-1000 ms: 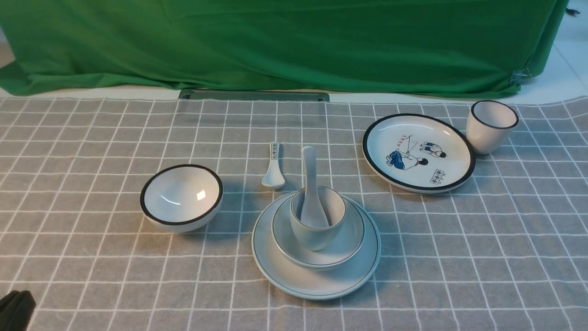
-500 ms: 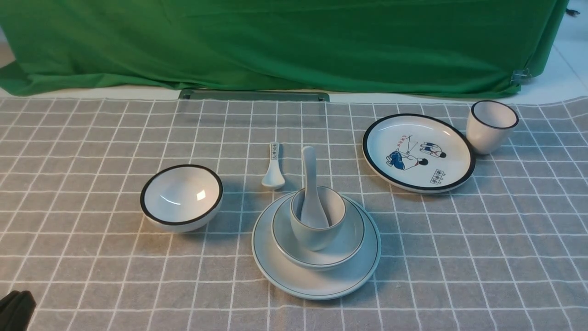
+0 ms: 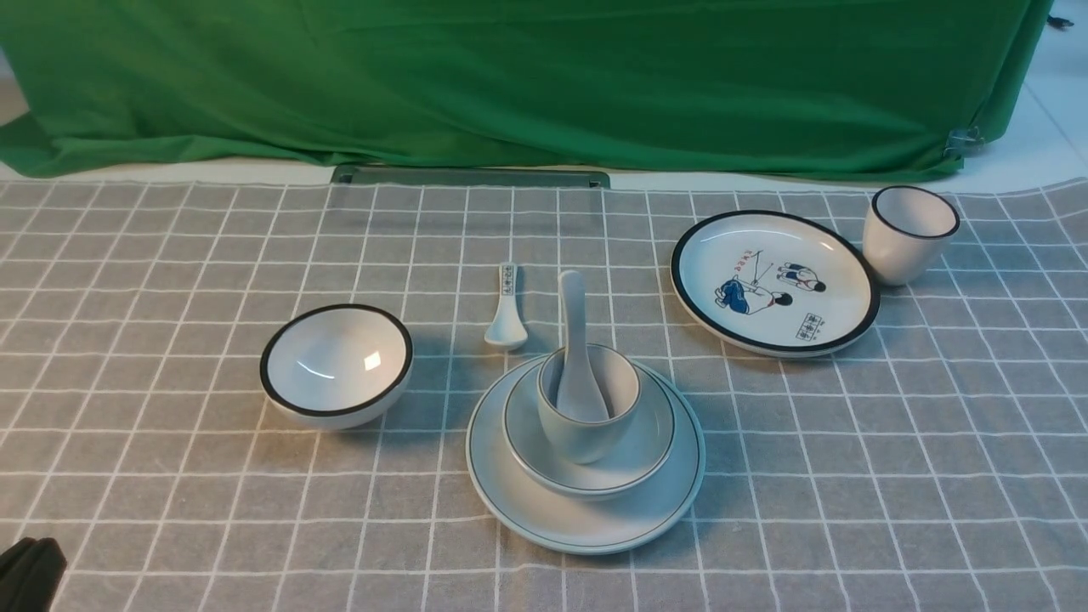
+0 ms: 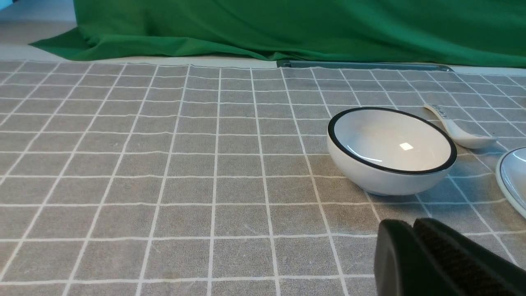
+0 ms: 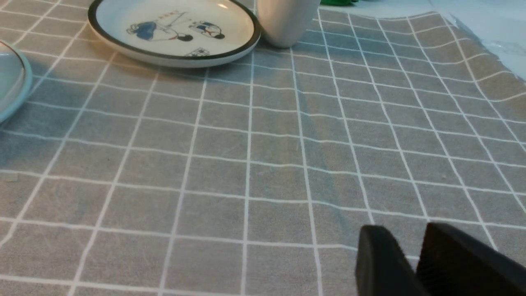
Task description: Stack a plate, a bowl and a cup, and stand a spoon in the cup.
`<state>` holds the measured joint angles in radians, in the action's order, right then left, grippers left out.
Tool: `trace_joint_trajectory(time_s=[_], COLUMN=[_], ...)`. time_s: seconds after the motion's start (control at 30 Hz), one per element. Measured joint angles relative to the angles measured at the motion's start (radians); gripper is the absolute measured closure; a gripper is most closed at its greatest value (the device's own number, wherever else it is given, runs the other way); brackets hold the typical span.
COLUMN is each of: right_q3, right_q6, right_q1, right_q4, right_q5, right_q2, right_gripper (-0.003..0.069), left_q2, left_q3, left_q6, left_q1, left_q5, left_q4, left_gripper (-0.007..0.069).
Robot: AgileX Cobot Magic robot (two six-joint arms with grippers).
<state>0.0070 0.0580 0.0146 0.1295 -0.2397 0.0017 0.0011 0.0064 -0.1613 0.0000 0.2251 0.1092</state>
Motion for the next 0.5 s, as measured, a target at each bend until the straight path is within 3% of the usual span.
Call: trace_joint_trajectory(time_s=[0.5], right_q3=[0.0], right_q6=[0.0], right_q1=[-0.001], right_q4=[0.0], right_q5=[0.0], right_q2=[0.0], right_gripper=[0.0442], left_q2=[0.0], left_q3=[0.0], left_q6=[0.0], left_q1=[0.0], left_q5=[0.0], left_q4=[-0.002], left_gripper=[0.0607])
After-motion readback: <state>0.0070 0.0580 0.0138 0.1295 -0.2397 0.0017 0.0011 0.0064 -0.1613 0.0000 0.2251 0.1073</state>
